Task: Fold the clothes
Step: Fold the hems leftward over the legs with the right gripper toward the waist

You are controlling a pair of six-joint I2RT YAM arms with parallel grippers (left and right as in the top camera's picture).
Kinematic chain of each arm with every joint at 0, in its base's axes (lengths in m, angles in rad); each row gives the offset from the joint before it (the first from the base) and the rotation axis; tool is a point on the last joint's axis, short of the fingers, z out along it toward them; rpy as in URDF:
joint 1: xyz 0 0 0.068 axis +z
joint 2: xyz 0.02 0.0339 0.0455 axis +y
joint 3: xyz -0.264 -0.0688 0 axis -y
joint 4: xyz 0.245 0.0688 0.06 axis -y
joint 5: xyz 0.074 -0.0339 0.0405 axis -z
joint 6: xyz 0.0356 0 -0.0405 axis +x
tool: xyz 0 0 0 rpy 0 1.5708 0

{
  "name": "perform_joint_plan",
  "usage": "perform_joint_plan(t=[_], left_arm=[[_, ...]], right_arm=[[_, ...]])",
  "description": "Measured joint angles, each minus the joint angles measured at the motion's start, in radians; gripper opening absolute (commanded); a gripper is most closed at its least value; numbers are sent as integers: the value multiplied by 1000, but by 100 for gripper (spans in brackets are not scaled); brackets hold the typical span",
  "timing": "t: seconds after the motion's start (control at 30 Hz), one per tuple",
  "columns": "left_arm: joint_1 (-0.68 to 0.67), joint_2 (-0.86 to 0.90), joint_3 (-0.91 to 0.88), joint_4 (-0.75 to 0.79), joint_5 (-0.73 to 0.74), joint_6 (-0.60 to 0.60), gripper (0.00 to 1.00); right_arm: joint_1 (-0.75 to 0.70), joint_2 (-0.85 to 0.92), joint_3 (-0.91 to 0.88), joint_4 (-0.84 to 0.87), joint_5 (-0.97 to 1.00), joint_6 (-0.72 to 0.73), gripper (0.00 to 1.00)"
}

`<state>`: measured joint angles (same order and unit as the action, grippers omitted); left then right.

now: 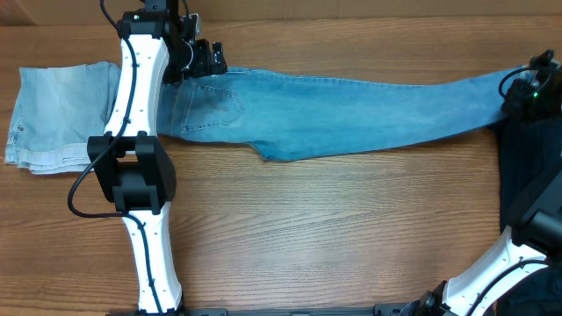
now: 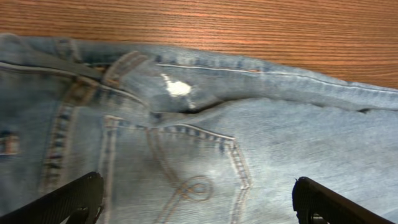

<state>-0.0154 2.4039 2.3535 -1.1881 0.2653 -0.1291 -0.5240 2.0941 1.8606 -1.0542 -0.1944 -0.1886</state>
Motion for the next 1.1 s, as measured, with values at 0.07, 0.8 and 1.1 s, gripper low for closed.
perform_joint_plan(t=[0.07, 0.8, 1.1], left_arm=[[0, -5, 0, 1, 0, 0, 100], [38, -268, 24, 61, -201, -57, 100], [69, -268, 24, 59, -218, -60, 100]], right_arm=[[8, 0, 65, -35, 5, -8, 4], [515, 0, 192, -243, 19, -89, 4], [702, 0, 192, -218, -61, -18, 4]])
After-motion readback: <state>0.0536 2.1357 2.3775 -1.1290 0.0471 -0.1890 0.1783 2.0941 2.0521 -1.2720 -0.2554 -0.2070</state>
